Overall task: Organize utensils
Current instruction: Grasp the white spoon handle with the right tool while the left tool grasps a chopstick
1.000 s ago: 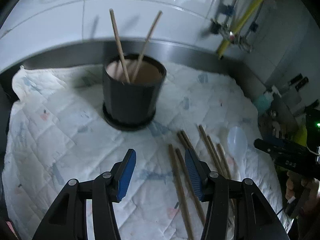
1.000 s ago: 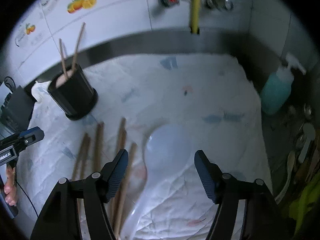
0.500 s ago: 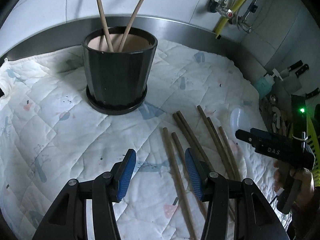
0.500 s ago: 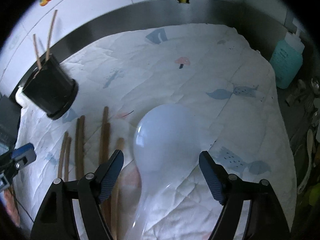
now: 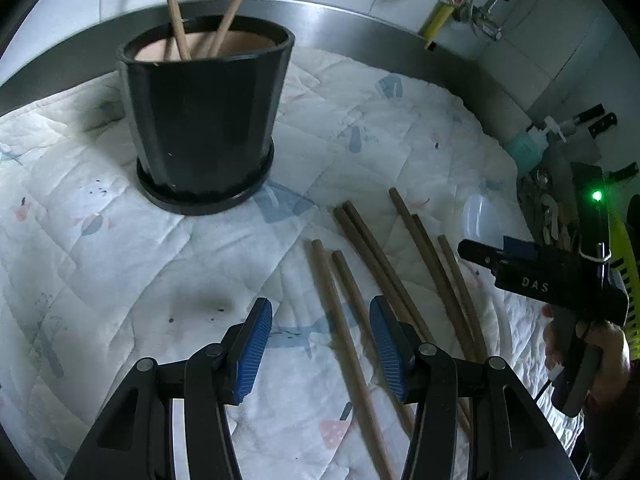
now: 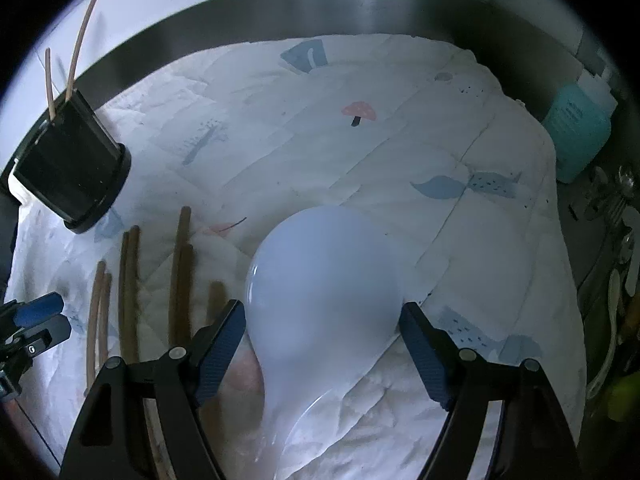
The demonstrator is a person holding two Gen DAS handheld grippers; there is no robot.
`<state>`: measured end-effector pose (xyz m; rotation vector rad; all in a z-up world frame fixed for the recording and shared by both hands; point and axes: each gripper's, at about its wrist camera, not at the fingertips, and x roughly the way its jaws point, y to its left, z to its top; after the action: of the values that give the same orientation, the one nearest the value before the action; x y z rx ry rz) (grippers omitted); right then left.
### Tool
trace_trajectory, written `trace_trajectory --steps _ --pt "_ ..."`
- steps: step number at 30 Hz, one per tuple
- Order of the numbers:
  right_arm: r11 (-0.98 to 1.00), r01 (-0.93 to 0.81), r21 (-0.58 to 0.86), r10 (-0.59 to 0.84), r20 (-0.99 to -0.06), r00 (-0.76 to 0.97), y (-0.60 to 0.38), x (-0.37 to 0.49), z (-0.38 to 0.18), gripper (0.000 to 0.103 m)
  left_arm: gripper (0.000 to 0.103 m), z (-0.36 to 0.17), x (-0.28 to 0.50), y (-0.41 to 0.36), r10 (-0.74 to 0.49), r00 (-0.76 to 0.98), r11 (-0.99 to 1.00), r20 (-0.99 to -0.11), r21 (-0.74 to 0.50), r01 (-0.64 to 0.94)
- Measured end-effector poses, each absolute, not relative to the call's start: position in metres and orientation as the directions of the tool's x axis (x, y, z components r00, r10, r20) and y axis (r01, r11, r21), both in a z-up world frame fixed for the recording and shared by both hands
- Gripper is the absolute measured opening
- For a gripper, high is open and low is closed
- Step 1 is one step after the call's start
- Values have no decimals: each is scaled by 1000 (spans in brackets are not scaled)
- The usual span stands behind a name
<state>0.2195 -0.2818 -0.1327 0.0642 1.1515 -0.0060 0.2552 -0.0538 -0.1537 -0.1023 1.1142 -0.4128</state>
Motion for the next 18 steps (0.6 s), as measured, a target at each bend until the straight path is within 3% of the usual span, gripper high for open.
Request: trace_trajectory --steps 4,14,18 --pt "1000 18 5 -3 -916 402 -277 221 -135 86 54 -161 256 -61 -374 354 916 -857 -282 286" --pt "1000 15 -12 -17 -917 399 -279 223 -136 76 29 -173 267 -75 -344 322 922 -882 -252 295" --pt "1000 6 -23 -23 -918 395 -277 229 -138 77 26 -173 273 -81 -310 317 930 -896 -216 299"
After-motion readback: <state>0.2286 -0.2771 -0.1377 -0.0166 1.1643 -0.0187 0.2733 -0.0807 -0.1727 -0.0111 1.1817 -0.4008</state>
